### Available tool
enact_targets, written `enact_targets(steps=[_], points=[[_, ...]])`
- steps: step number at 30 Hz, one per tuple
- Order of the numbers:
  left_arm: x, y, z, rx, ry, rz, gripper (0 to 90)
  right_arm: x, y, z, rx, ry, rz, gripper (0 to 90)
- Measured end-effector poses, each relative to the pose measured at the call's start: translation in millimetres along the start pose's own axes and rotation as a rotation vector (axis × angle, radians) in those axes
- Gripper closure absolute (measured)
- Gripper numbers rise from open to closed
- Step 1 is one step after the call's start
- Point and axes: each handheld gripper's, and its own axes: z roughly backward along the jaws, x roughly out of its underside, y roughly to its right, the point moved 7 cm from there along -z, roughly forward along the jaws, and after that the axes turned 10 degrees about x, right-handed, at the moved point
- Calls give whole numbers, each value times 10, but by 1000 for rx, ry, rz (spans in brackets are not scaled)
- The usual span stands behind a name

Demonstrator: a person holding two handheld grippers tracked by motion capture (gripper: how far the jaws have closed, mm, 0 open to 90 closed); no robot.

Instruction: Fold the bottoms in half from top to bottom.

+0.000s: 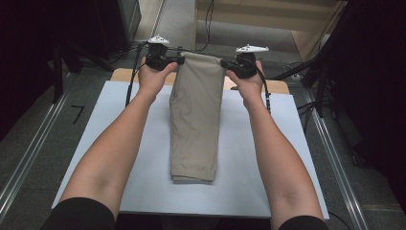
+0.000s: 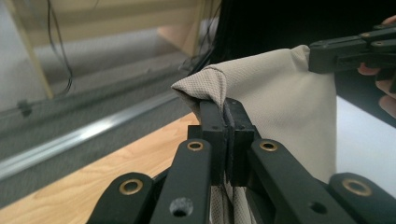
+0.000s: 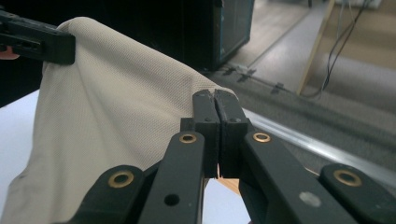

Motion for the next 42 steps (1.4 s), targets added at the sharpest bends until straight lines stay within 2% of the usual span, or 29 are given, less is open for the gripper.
enact_targets(steps=[4,7,10,16,24,26,33,35,37,38,39,40,42], points=[[157,188,175,28,27,-35,896,78,-156,234,-25,40,35,866],[312,356,299,52,36,-52,896,226,-290,414,-43,56,61,866],[467,546,410,71,37,-78,896,389,-420,605,-66,73,66,866],[797,912,581,99,17,-122,895,727,-639,949,-86,87,101,866],[1354,1398,793,154,-14,-153,894,1257,-913,1374,-143,95,101,865],[1507,1512,849,150,-35,-177,893,1432,-997,1488,-161,90,94,865],[2072,1836,977,188,-80,-148,893,1941,-1210,1717,-187,41,121,864],[2175,1900,1008,205,-102,-133,893,2052,-1268,1771,-196,22,123,862],[2286,1989,1040,214,-137,-161,890,2149,-1343,1833,-211,6,142,856],[2337,2041,1064,241,-141,-155,884,2200,-1385,1870,-227,-15,148,845],[2380,2091,1092,264,-142,-150,858,2244,-1422,1915,-247,-31,166,823],[2406,2135,1123,280,-139,-157,784,2279,-1457,1978,-269,-38,181,779],[2388,2190,1177,296,-139,-153,542,2292,-1489,2107,-321,-36,175,656]])
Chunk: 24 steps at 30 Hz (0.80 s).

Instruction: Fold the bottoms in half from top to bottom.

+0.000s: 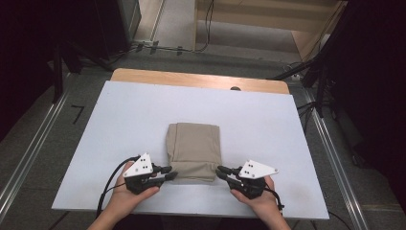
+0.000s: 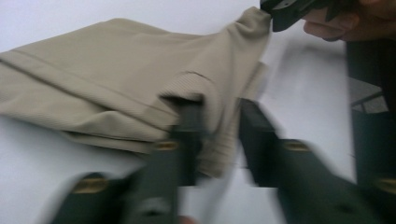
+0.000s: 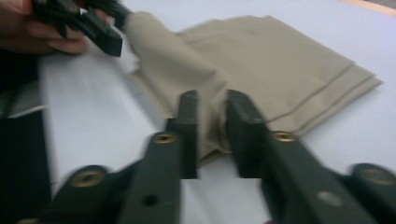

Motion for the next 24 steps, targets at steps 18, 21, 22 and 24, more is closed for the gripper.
enact_targets(steps=[18,21,22,24], points=[[45,-44,-176,-3,-101,136,844,-5,-166,-285,3,-87,-80,813],[150,-42,-177,-5,-117,161,836,164,-210,-301,8,-133,-73,811],[150,-47,-182,-3,-116,162,837,210,-210,-319,7,-144,-78,811],[142,-44,-196,-12,-125,152,829,216,-203,-325,16,-152,-83,809]])
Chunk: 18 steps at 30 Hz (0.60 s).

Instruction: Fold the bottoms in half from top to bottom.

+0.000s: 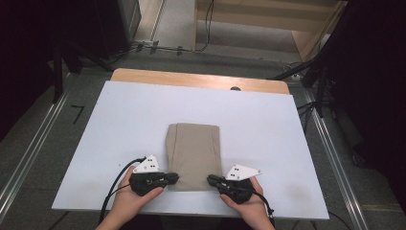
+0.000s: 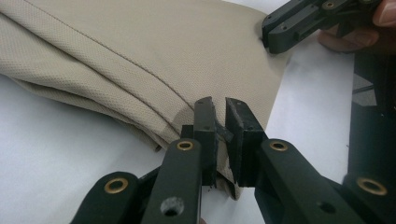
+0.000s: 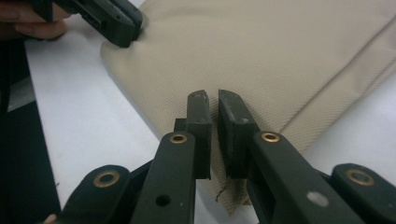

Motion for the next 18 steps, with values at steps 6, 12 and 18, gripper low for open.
enact_targets(steps=[6,12,18], points=[[-41,76,126,13,115,-33,518,-55,-47,88,6,51,29,528],[-102,87,376,0,219,-69,266,-175,140,332,67,153,-14,333],[-38,27,622,-15,261,-85,109,-120,387,534,100,178,-54,132]])
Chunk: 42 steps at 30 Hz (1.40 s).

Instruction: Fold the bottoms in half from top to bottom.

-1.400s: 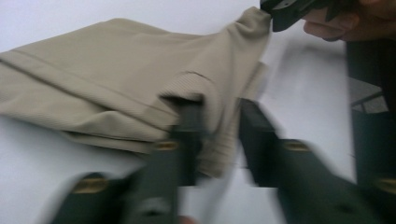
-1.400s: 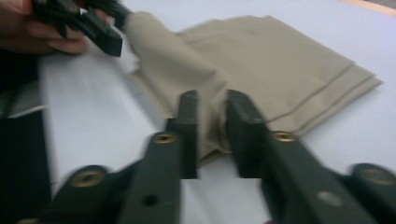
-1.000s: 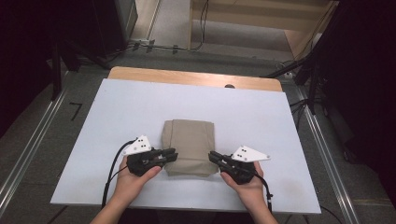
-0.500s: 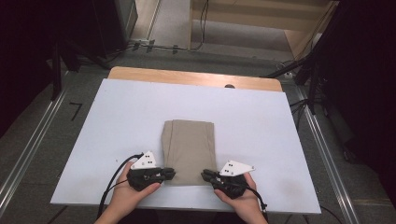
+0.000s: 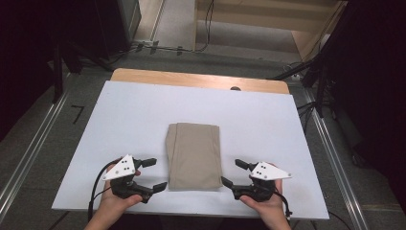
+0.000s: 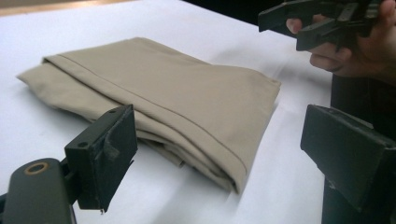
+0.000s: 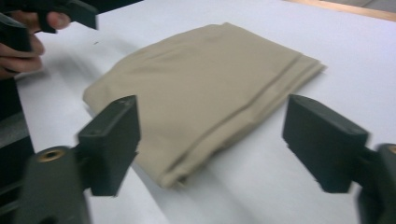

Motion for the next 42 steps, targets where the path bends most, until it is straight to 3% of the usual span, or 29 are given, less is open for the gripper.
enact_targets(steps=[8,10,16,26,31,33,42], points=[[47,-123,334,-56,41,15,51,125,362,223,94,20,-36,65],[72,-144,415,-66,44,18,49,147,434,278,101,25,-46,0],[121,-205,670,-109,69,24,49,241,629,428,152,29,-70,0],[260,-336,947,-157,77,57,0,441,936,670,219,26,-107,0],[319,-420,1024,-150,105,88,0,593,1127,773,256,18,-129,0],[318,-416,1037,-157,115,82,0,640,1170,770,267,8,-125,0],[356,-454,1008,-168,121,104,0,667,1157,717,236,4,-134,0]])
